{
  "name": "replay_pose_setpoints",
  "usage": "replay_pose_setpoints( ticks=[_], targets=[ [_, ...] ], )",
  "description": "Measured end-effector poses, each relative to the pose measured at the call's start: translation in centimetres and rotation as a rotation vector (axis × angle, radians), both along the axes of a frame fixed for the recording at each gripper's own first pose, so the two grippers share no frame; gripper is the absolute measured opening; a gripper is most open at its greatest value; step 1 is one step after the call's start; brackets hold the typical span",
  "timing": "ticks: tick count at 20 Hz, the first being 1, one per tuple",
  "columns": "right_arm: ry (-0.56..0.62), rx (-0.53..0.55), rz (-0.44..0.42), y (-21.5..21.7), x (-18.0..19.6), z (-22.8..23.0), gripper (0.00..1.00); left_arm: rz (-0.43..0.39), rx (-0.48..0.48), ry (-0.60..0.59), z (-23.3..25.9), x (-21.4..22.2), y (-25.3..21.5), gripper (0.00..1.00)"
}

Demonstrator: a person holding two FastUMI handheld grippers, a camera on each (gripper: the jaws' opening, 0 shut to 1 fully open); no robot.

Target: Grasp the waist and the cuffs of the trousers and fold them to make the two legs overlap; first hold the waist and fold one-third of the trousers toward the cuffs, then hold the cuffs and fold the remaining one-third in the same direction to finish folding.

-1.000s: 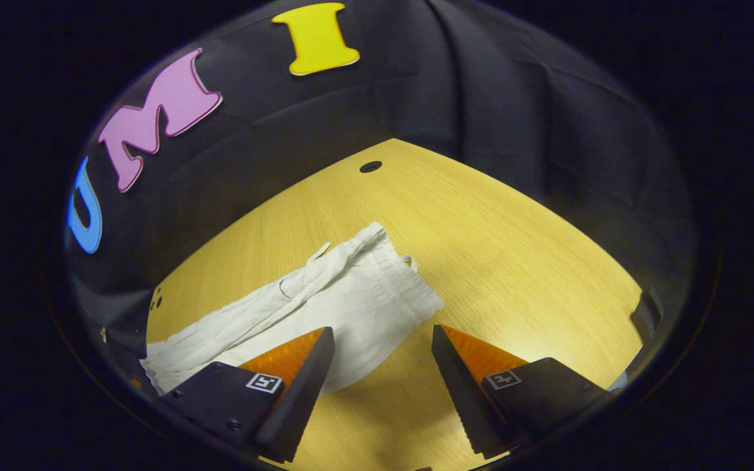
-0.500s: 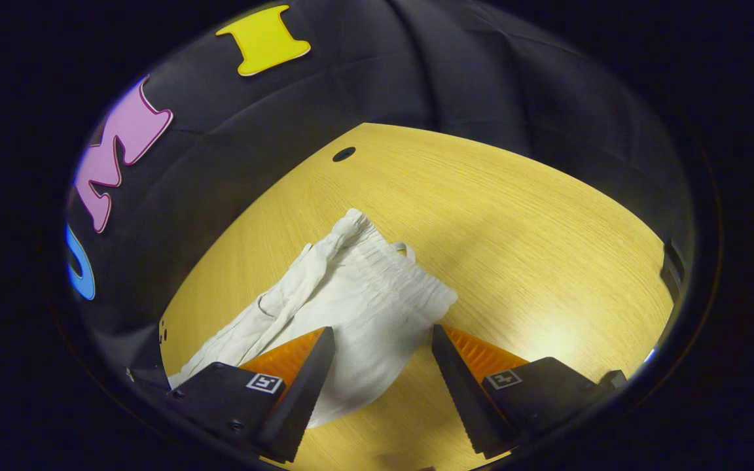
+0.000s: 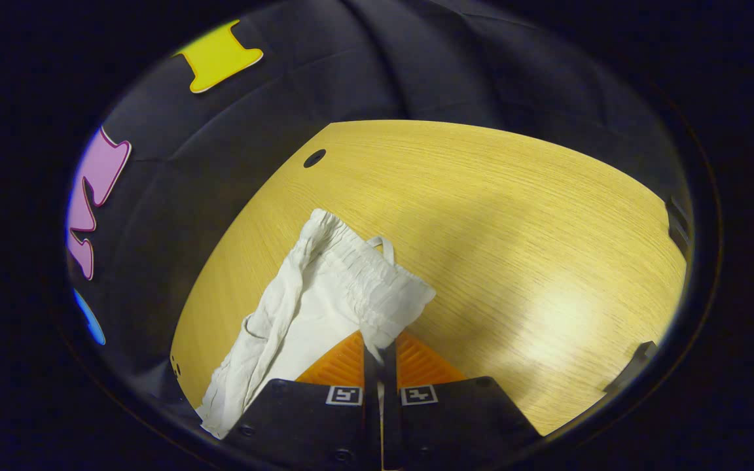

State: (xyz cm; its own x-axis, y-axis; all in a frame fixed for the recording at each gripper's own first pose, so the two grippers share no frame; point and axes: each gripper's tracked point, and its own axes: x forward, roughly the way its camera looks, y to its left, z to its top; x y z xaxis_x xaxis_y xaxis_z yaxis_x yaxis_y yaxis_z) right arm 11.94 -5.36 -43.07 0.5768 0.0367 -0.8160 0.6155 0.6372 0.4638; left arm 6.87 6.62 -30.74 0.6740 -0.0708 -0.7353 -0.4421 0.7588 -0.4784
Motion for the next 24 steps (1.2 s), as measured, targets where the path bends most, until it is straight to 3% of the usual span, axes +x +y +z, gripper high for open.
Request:
replay_pose_setpoints(
  ticks=[2,3,5,8,14,18,19,23,24],
  targets=[
    [-0.007,-0.006,0.019,0.2,0.1,-0.1,0.06,0.091,-0.057,0.005,-0.8,0.2,0.7,0.92],
    [-0.006,0.002,0.015,0.2,0.0,-0.1,0.06,0.120,-0.084,0.005,-1.3,0.7,0.8,0.96],
    [-0.011,0.013,0.017,0.2,0.0,-0.1,0.07,0.155,-0.130,0.020,-2.6,1.1,0.9,0.92],
    [-0.024,0.015,0.027,0.3,0.1,-0.3,0.06,0.204,-0.165,0.004,-3.3,2.8,1.8,0.96],
    [-0.040,0.013,0.041,0.4,0.1,-0.4,0.06,0.198,-0.161,-0.028,-3.5,7.1,1.8,0.95],
    [-0.047,0.009,0.052,0.4,0.1,-0.4,0.06,0.180,-0.155,-0.031,-4.1,9.8,1.3,0.89],
    [-0.050,0.010,0.053,0.4,0.2,-0.4,0.06,0.175,-0.148,-0.016,-4.7,10.0,1.1,0.81],
    [-0.098,-0.021,0.072,0.0,0.2,0.2,0.06,0.172,-0.158,0.021,-5.3,9.7,1.2,0.12],
    [-0.120,-0.030,0.062,-0.1,0.4,0.7,0.06,0.166,-0.177,0.022,-5.4,9.7,1.0,0.09]
  ],
)
